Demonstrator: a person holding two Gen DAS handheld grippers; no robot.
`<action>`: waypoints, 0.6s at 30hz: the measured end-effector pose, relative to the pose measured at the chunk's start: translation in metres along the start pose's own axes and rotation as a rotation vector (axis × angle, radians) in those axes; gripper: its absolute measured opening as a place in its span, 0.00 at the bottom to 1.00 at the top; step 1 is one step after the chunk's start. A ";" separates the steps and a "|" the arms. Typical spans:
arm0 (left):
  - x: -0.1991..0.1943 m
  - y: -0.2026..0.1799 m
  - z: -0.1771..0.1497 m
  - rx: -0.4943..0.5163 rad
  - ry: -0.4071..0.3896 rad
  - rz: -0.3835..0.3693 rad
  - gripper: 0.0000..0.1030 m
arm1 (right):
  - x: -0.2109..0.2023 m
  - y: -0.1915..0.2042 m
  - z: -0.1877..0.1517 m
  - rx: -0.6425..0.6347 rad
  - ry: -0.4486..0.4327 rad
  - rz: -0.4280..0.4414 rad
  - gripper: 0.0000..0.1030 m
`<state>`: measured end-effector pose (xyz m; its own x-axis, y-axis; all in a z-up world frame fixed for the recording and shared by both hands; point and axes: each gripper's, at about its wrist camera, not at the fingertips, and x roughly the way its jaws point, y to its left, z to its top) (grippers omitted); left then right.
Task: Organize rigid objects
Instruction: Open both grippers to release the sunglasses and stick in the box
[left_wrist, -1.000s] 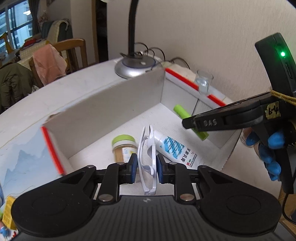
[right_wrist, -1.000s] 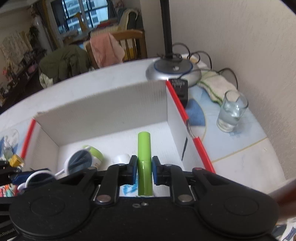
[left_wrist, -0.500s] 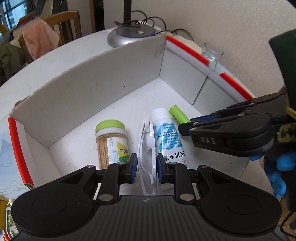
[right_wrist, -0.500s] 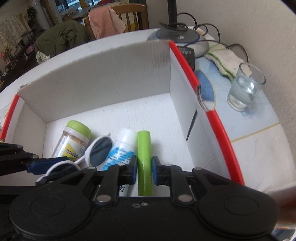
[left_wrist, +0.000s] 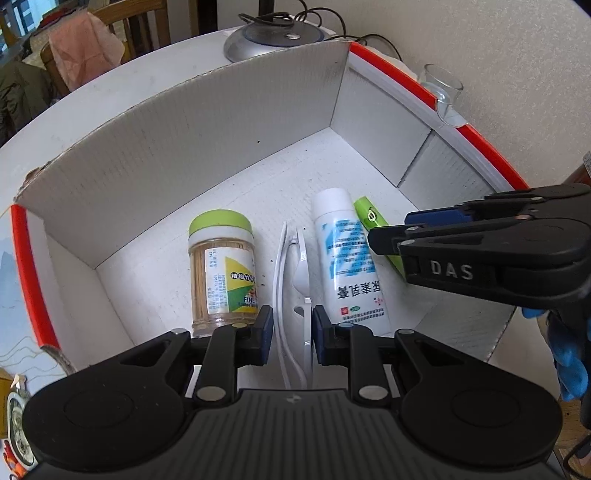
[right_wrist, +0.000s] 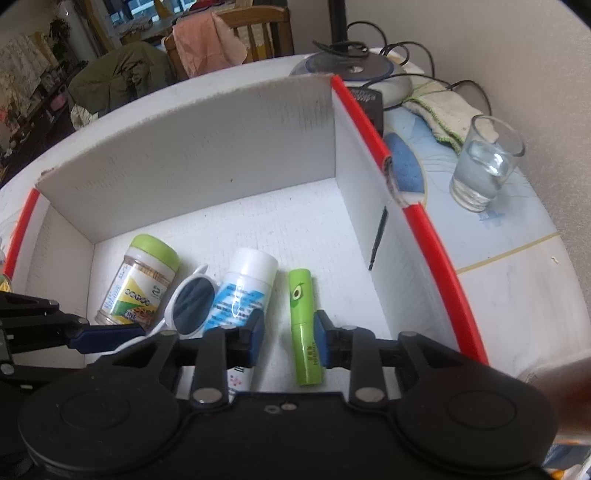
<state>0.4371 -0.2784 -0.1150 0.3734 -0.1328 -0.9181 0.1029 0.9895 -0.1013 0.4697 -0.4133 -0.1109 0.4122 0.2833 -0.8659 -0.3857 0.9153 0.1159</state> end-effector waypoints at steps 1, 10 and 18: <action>-0.001 0.000 -0.001 0.003 -0.003 0.001 0.21 | -0.002 0.001 0.000 0.000 -0.003 0.005 0.35; -0.013 -0.004 -0.006 0.008 -0.038 0.007 0.38 | -0.018 0.006 -0.004 0.001 -0.040 0.025 0.39; -0.043 0.002 -0.016 -0.015 -0.123 0.007 0.54 | -0.042 0.010 -0.008 -0.009 -0.083 0.054 0.41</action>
<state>0.4065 -0.2699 -0.0819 0.4848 -0.1314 -0.8647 0.0863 0.9910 -0.1022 0.4417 -0.4179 -0.0777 0.4572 0.3555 -0.8152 -0.4163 0.8956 0.1571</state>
